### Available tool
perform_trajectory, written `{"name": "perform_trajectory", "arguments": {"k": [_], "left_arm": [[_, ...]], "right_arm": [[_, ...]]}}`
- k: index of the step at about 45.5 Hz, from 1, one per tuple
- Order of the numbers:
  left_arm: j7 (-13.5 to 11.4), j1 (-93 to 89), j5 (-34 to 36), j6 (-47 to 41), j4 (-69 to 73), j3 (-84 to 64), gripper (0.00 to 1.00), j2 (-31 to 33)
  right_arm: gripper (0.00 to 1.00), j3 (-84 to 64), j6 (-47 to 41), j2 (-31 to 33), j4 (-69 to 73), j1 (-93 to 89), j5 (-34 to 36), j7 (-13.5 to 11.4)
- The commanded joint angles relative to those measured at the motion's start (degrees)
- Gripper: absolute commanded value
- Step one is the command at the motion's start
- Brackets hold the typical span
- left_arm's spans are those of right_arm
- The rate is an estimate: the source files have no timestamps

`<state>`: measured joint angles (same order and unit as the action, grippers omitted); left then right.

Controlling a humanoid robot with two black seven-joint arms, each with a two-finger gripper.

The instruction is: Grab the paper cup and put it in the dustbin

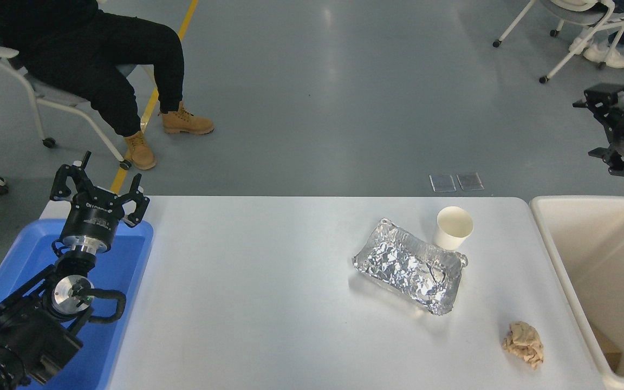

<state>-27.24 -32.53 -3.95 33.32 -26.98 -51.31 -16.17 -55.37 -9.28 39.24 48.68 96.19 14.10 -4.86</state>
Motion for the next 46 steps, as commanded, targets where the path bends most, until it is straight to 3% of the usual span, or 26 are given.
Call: {"name": "perform_trajectory", "arguments": {"k": [1, 9, 46], "left_arm": [[0.00, 0.01, -0.01, -0.01, 0.00, 0.07, 0.99, 0.00], [0.00, 0.01, -0.01, -0.01, 0.00, 0.07, 0.99, 0.00], [0.00, 0.01, -0.01, -0.01, 0.00, 0.07, 0.99, 0.00]], "right_arm": [[1.00, -11.26, -4.15, -3.03, 4.22, 10.76, -10.92, -1.12], [1.00, -11.43, -16.46, -5.14, 11.42, 18.23, -13.57, -1.20], [1.00, -11.08, -31.15, -15.60, 29.89, 33.36, -13.74, -1.20]]}}
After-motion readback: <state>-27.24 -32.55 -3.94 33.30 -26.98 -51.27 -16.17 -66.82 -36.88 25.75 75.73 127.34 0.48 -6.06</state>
